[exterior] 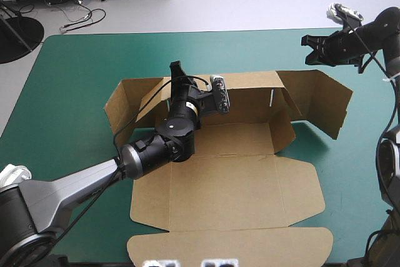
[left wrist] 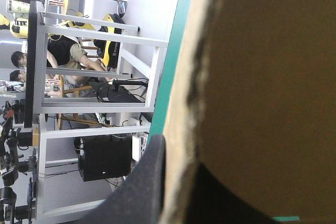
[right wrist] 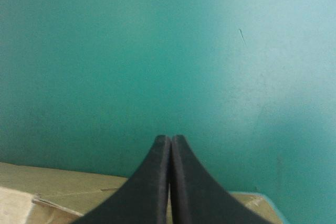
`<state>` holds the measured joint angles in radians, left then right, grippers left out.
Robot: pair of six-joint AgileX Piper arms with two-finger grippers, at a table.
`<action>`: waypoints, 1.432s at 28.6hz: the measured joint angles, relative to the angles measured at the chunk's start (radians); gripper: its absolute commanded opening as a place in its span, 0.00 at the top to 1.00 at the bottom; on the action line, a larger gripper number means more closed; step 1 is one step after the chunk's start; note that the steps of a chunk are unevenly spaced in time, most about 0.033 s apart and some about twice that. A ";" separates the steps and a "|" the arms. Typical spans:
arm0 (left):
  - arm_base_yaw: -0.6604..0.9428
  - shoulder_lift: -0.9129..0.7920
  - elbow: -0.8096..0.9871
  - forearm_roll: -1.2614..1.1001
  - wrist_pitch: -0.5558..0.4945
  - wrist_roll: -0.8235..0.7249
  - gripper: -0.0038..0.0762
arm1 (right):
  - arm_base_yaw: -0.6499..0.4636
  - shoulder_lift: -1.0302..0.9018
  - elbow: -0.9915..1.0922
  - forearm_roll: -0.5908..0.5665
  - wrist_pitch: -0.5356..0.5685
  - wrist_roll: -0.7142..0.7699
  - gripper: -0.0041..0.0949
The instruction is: Fold the box
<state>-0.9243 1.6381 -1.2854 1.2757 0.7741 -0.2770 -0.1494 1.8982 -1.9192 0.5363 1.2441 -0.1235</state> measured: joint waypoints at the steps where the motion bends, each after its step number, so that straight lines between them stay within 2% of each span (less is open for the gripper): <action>1: 0.000 0.000 0.000 0.000 0.001 0.000 0.96 | 0.000 -0.004 0.018 -0.004 -0.001 0.000 0.98; 18: -0.001 0.000 0.000 -0.005 0.014 0.000 0.96 | 0.001 -0.240 0.332 -0.021 -0.006 -0.107 0.98; 24: -0.001 0.000 0.000 -0.046 0.020 0.000 0.96 | 0.001 -0.288 0.482 0.011 -0.011 -0.203 0.98; 31: -0.001 0.020 -0.005 -0.060 0.030 0.033 0.96 | 0.001 -0.331 0.641 0.206 -0.141 -0.400 0.98; 33: -0.001 0.040 -0.010 -0.048 0.042 0.037 0.96 | 0.001 -0.342 0.729 0.291 -0.216 -0.515 0.98; 39: -0.001 0.061 -0.018 -0.034 0.054 0.038 0.96 | 0.001 -0.382 0.885 0.417 -0.340 -0.721 0.98; 41: -0.001 0.061 -0.018 -0.032 0.055 0.038 0.96 | 0.001 -0.410 0.963 0.512 -0.390 -0.864 0.98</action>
<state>-0.9253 1.6988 -1.3031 1.2437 0.8289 -0.2389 -0.1482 1.4880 -0.9561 1.0483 0.8544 -0.9873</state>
